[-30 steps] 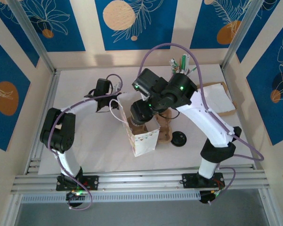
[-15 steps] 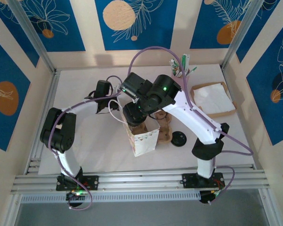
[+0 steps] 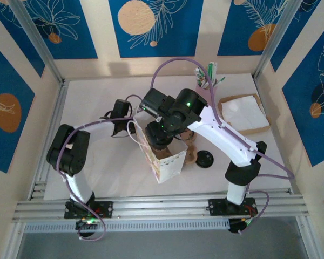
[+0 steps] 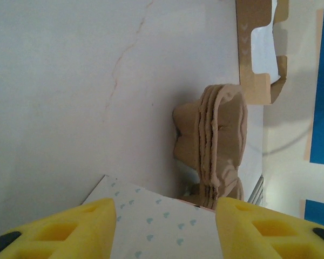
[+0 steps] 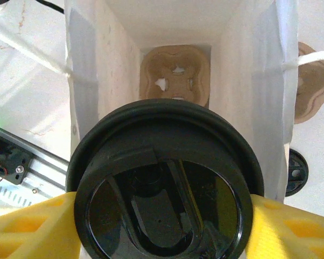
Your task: Pack the takeout coffee
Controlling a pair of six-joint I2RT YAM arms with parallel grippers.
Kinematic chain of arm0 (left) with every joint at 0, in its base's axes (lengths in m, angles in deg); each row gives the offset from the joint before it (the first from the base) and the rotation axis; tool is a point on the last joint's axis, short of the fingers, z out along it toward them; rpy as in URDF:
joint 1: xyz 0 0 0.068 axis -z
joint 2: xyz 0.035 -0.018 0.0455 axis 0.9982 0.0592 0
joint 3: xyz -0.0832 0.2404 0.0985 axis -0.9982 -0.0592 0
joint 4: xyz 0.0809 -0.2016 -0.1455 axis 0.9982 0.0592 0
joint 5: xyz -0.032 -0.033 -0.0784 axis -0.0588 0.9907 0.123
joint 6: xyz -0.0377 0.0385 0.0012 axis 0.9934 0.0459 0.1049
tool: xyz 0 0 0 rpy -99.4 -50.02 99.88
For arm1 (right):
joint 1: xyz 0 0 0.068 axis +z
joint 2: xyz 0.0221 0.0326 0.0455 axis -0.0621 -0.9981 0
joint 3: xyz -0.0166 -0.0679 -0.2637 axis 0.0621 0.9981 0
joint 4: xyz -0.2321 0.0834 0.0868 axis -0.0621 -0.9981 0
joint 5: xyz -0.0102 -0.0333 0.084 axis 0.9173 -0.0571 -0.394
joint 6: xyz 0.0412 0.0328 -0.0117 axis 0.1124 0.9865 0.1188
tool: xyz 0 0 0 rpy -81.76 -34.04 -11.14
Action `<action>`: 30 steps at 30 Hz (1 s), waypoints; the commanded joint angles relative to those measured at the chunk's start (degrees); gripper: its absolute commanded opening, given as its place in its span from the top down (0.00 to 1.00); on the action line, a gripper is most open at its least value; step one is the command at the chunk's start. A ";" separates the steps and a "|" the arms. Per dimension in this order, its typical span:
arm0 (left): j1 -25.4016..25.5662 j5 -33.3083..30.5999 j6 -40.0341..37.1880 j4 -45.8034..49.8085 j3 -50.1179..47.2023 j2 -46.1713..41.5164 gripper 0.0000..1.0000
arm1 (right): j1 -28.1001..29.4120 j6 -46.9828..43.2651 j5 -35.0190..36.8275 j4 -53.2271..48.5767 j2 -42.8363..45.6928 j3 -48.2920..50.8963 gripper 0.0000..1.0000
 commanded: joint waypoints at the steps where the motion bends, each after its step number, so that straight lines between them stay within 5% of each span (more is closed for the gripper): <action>1: 0.77 0.34 0.22 -0.87 -1.39 -3.61 0.48 | 0.20 1.31 -0.58 -8.85 1.74 1.01 0.31; 11: 0.53 -1.22 -0.30 -0.42 -2.58 -4.75 0.47 | 0.81 1.56 -2.80 -8.85 3.44 5.70 0.31; 30: -3.42 -8.71 -3.08 9.50 -5.12 -19.24 0.17 | 0.76 0.43 -4.32 -8.85 3.26 11.11 0.31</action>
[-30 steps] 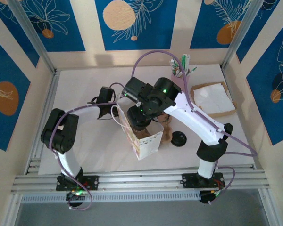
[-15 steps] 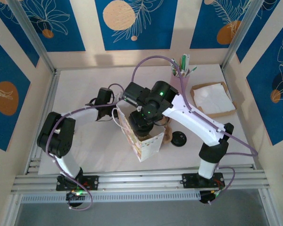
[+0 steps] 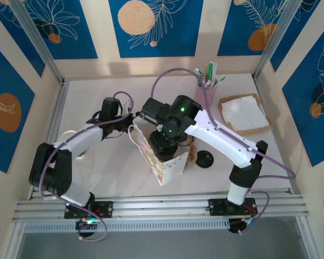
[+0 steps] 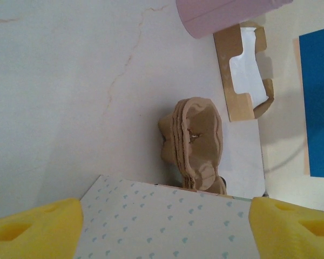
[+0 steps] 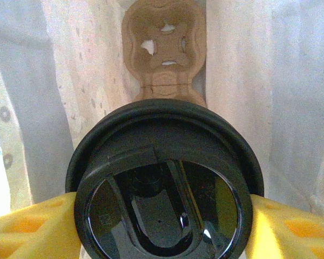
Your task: Pack the takeout coffee
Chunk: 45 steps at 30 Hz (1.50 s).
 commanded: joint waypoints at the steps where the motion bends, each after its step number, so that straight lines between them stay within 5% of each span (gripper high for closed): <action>1: -0.96 -2.51 -1.46 4.05 -1.16 -3.92 0.16 | 0.14 0.20 -1.20 -8.85 0.56 0.63 0.31; 16: -7.67 -5.17 -2.03 17.84 -5.68 -22.21 0.11 | 0.83 -0.28 -1.50 -8.85 -0.92 1.33 0.31; 26: -9.41 -1.58 -2.49 35.26 1.07 -36.14 0.30 | 0.71 -0.84 -1.38 -8.85 -0.74 1.95 0.31; 30: -9.48 0.54 -3.21 42.55 4.75 -40.91 0.31 | 0.66 -1.02 -1.37 -8.85 -0.77 2.39 0.31; 45: -9.46 15.95 12.25 31.83 0.86 -49.34 0.14 | 1.12 -1.02 -1.12 -8.85 -1.00 4.01 0.31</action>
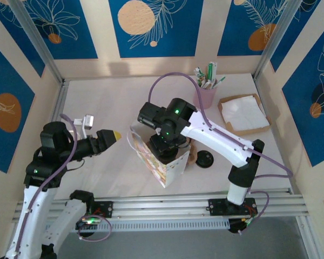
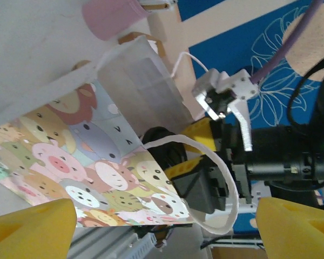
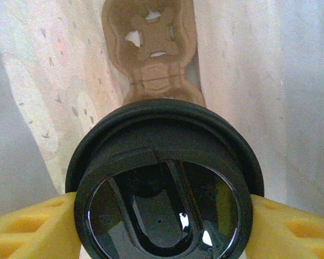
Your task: Pack the takeout coffee
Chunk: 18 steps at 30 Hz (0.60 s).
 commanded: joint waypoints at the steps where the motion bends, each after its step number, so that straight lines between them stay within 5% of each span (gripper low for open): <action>1: -0.63 5.27 5.56 -5.80 -2.57 -1.00 0.14 | 0.75 -0.03 -0.91 -8.85 -0.30 0.97 0.31; 18: 1.75 4.30 8.95 -10.80 -5.64 -0.58 0.24 | 0.90 0.08 -0.67 -8.85 -1.63 3.16 0.31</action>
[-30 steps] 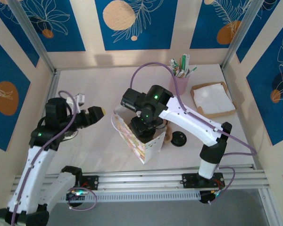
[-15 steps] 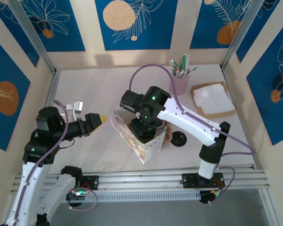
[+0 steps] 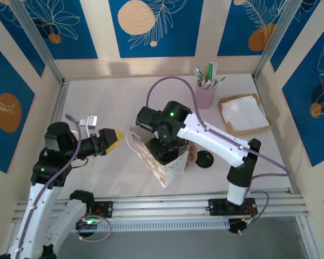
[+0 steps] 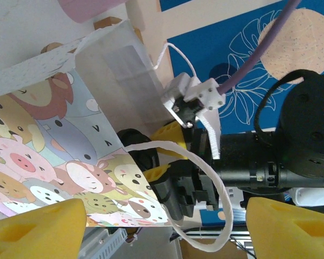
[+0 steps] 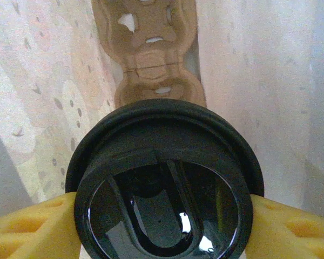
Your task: Pack the takeout coffee
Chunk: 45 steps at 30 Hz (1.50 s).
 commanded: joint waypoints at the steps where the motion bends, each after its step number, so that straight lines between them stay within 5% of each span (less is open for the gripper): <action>1: 1.35 -0.32 1.00 -1.65 -0.35 -0.07 0.25 | 0.16 0.07 -0.66 -8.83 -0.92 0.88 0.31; 18: 9.75 -7.67 2.50 -3.33 0.38 1.41 0.35 | -0.14 -0.23 -0.58 -8.39 -2.44 2.06 0.31; 26: 13.02 -10.01 1.64 -3.59 -1.08 2.67 0.78 | 0.01 -0.03 -0.77 -8.58 -3.08 2.11 0.31; 33: 13.70 -10.79 0.45 -2.15 -1.71 2.23 1.00 | -0.13 -0.19 -0.56 -8.48 -4.02 2.33 0.31; 45: 13.69 -11.63 -0.93 -0.53 -2.51 2.13 1.00 | -2.14 -0.13 -0.23 -7.31 -3.01 4.72 0.31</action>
